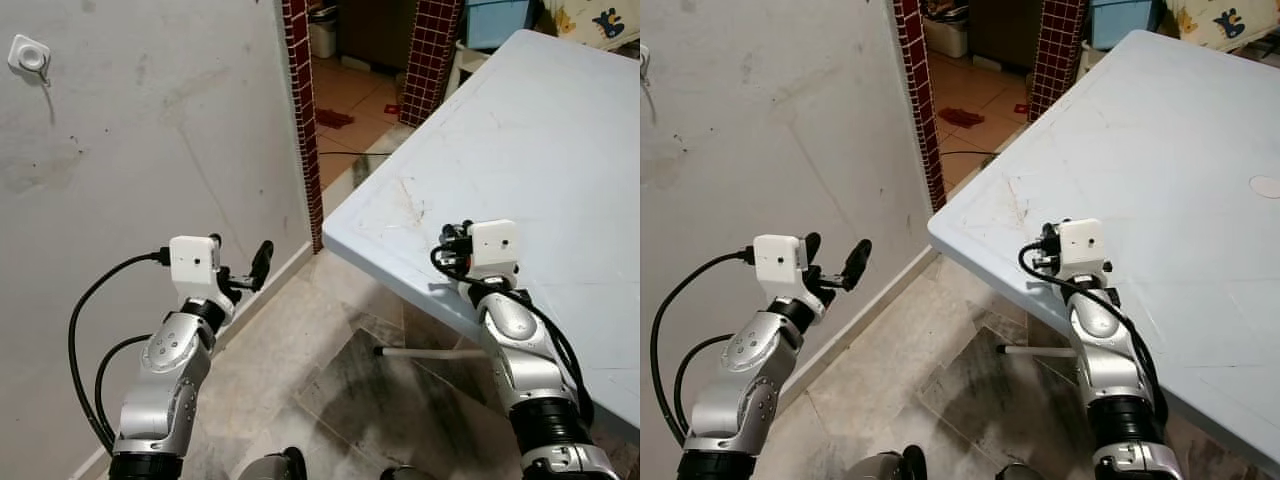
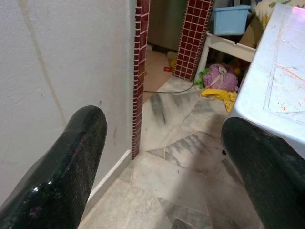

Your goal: Hang keys on a hook

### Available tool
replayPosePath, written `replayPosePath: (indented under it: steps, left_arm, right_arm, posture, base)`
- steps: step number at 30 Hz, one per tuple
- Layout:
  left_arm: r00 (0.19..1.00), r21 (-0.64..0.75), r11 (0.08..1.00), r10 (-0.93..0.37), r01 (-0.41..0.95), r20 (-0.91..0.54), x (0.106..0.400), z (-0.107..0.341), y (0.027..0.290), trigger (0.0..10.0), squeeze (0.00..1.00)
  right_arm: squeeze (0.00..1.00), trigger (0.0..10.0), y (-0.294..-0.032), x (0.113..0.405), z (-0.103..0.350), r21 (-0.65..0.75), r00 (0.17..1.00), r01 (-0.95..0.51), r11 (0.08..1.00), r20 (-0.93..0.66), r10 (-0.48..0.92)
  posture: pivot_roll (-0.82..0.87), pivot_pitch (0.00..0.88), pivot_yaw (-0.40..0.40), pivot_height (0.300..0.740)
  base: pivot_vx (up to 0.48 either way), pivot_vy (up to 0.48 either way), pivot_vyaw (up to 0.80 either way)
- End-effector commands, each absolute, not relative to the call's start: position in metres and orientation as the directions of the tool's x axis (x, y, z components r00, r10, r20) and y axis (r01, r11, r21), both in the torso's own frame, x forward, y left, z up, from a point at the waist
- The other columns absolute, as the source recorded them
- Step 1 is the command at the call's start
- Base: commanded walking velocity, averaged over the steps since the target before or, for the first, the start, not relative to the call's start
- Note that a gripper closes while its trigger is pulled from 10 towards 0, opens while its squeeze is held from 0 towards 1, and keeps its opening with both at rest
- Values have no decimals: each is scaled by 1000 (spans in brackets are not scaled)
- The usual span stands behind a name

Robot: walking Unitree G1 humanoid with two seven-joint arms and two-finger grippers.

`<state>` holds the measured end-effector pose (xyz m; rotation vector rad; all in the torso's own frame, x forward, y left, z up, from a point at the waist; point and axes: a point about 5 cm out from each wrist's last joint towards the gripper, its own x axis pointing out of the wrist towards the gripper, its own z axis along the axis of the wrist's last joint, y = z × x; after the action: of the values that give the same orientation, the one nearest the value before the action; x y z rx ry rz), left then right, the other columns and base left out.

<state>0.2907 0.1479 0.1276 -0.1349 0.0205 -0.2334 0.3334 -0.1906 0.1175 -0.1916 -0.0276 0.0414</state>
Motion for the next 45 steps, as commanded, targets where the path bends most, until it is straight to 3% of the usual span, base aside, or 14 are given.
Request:
replayPosePath:
  steps: [1, 17, 45]
  left_arm:
    - [975, -120, 968, -223, 220, -12, 288, 128, 151, 10000, 0]
    - [974, -118, 968, -224, 221, -13, 289, 128, 151, 10000, 0]
    - [971, -120, 964, -238, 238, 9, 299, 131, 146, 10000, 0]
  right_arm:
    - [0, 0, -195, 319, 78, -179, 989, -46, 983, -148, 19]
    - [0, 0, -195, 320, 79, -182, 992, -27, 983, -127, 3]
    - [0, 0, -204, 321, 147, -212, 971, 110, 971, 233, -59]
  posture:
    - [14, 186, 107, 740]
    - [16, 185, 109, 740]
    - [-18, 157, 122, 740]
  base:
    - [0, 0, 0]
    - [0, 0, 0]
    - [0, 0, 0]
